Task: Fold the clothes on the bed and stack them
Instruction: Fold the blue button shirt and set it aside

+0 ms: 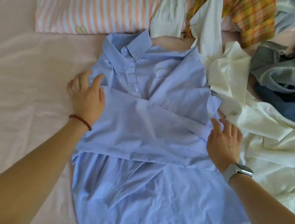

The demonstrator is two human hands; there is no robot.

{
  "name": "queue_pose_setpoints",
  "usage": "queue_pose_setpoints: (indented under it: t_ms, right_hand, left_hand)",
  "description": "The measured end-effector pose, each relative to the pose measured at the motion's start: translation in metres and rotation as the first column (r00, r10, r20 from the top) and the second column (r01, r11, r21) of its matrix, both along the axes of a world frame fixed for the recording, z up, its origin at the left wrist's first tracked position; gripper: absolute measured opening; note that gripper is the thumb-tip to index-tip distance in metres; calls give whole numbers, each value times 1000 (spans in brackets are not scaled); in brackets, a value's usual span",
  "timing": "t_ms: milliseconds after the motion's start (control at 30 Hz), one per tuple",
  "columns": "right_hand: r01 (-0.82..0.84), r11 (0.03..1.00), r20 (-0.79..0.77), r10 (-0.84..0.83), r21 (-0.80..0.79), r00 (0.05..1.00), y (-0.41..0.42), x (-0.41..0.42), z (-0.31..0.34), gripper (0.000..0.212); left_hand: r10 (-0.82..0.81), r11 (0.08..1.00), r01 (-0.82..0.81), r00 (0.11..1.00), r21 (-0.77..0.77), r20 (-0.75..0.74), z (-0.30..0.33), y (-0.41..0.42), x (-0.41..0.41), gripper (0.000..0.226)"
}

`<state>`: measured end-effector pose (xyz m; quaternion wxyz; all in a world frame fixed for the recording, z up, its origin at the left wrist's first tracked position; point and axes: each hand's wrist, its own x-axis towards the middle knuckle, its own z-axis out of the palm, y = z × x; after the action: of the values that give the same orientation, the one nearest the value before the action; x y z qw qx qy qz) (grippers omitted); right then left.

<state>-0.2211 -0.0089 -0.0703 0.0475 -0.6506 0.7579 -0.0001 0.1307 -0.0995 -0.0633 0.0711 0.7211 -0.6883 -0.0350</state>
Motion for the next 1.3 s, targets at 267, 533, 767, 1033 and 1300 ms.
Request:
queue_pose_setpoints:
  t_ms: [267,533,767,1033,1300]
  right_hand:
    - [-412,857,-89,457,309,885,-2,29,-31,49]
    - [-482,876,-110,481,20,870,-72,34,-10,25]
    - [-574,817,-151,562,-52,813,-188,60,-13,14]
    - [-416,894,183,387,166,904,-273,86,-24,40]
    - [-198,932,371,75,304,926,-288,118,-35,51]
  left_hand:
    - [97,830,-74,995,553,-13,-51,43,-7,66]
    - [55,936,-41,998,351,-31,-35,4,-2,49]
    - [-30,987,41,997,155,-73,-34,-86,-13,48]
    - [284,925,-206,934,320,-219,-43,-153,4,76]
    - [338,914,-89,708,396,-621,-42,-160,10,28]
